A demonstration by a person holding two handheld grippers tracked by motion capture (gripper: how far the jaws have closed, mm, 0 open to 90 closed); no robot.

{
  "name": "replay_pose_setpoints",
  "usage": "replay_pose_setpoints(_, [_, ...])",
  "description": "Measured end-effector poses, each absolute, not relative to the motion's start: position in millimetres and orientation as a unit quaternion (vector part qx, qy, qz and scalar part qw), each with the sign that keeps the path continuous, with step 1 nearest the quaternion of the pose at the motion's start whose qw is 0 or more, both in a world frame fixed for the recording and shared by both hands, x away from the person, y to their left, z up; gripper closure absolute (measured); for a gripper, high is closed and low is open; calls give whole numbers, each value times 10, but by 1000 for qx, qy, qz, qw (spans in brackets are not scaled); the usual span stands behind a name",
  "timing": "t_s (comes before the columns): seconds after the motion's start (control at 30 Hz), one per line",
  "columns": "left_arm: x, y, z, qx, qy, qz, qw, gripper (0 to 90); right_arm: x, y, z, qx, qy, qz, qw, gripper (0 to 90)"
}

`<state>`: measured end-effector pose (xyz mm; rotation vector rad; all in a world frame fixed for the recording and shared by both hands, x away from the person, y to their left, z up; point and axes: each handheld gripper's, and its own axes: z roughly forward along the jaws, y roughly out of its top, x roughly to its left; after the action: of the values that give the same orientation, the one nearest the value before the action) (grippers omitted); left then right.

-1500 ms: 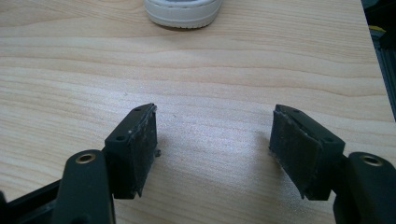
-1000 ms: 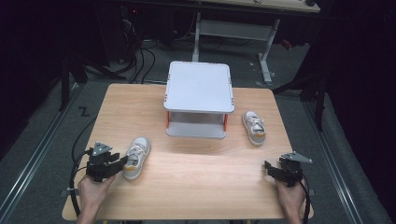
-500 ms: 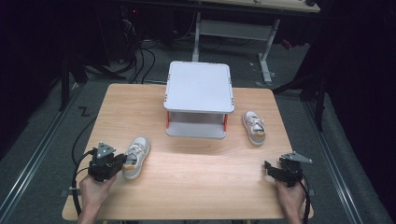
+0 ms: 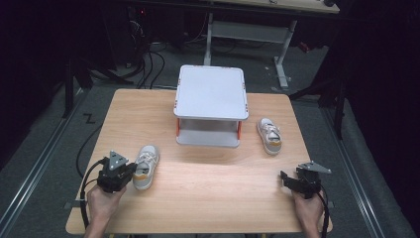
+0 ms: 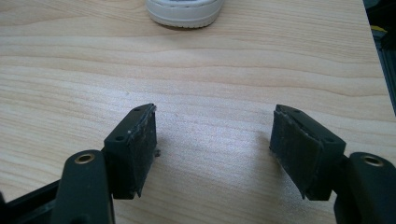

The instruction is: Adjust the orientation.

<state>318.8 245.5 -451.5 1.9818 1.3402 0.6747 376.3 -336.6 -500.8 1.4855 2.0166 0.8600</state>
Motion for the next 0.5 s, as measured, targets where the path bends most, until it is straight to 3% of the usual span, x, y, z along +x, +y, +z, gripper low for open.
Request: replay_pose_setpoints(0.5, [3228, 2261, -4314, 768, 482, 279, 318, 873, 3762, -3366, -5008, 544, 738, 315, 244, 316])
